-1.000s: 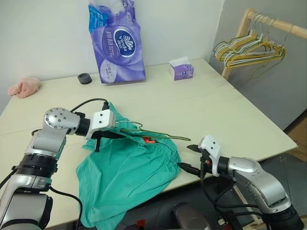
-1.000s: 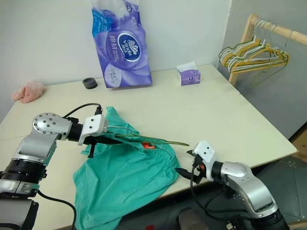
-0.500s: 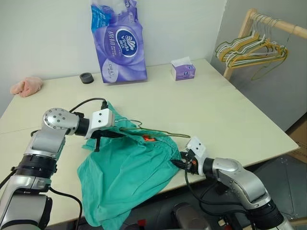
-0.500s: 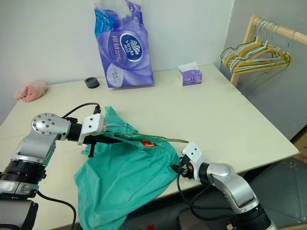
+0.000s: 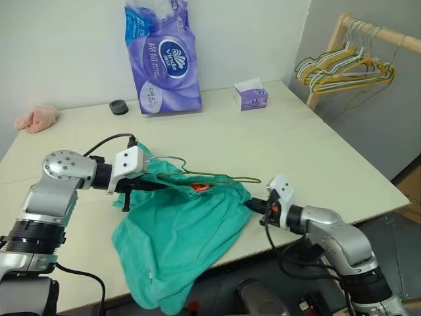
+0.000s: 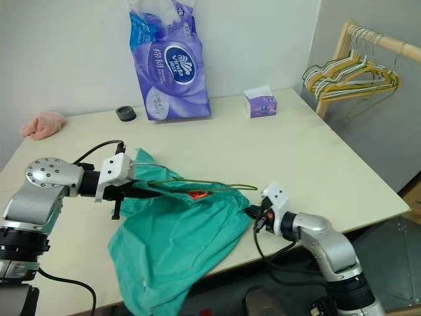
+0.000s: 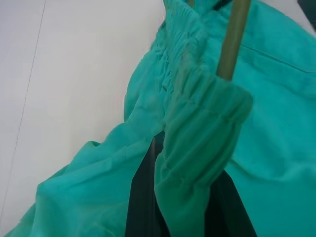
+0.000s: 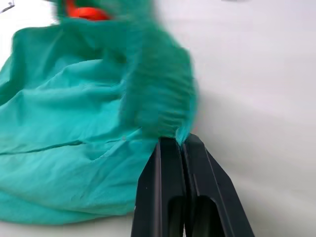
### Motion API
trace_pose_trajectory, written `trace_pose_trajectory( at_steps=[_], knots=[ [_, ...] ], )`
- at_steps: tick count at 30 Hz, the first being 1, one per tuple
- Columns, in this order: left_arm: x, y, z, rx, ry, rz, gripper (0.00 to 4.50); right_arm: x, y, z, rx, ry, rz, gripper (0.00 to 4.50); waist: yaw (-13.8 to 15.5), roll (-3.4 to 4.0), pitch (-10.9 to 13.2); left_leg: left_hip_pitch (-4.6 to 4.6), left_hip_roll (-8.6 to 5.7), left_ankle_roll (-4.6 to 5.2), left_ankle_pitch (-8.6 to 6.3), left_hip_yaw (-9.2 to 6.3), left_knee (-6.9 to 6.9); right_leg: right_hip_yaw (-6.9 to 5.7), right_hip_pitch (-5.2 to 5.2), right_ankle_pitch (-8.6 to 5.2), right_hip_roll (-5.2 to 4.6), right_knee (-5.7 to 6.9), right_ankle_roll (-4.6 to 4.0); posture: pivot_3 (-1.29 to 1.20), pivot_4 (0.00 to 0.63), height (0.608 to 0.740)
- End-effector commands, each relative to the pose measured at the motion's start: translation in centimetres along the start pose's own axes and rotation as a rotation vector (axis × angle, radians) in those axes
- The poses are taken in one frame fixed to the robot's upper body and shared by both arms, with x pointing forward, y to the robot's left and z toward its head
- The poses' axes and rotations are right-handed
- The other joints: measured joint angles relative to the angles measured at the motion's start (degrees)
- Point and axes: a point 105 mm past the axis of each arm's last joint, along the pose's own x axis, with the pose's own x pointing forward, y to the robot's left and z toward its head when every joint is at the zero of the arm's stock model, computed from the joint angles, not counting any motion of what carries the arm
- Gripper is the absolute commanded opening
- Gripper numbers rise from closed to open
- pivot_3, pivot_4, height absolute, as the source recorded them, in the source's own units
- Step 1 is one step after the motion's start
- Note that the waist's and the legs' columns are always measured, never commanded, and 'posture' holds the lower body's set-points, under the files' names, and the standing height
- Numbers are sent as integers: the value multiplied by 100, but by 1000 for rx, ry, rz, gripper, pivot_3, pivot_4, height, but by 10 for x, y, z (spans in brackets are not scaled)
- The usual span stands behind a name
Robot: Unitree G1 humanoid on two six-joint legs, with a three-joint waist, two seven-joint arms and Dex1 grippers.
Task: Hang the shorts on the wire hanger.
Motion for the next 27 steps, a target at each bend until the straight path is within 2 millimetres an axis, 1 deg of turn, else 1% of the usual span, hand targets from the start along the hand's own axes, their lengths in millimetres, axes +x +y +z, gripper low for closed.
trace_pose_trajectory(
  at_steps=[1,5,14,20,24,27],
  knots=[
    [-16,4,8,35,3,29,0,-17,-5,13,7,-16,42,14,29,1,0,1,0,0,0,0,0,0,0,0,0,0,0,-325,37,740],
    [-21,9,6,34,20,46,0,-27,0,13,4,14,100,14,64,1,0,2,1,0,0,0,0,-1,1,-1,2,1,1,-324,36,740],
    [-23,3,5,36,44,-7,0,-29,-1,17,66,2,98,14,68,0,0,1,1,0,0,2,0,0,1,-1,2,0,1,-324,36,740],
    [-23,3,16,20,-9,-25,0,-29,-8,12,161,20,68,14,72,0,0,1,1,0,0,2,1,0,1,-1,2,0,1,-333,36,740],
    [-25,-2,5,28,58,-53,0,-30,-11,14,185,12,62,14,55,1,0,1,2,0,0,3,-1,1,0,-1,2,1,1,-333,36,740],
    [-28,-2,-2,31,94,-48,0,-31,-12,16,179,11,62,14,57,1,0,2,3,1,0,3,-3,1,-2,-1,4,1,1,-332,35,740]
  ],
)
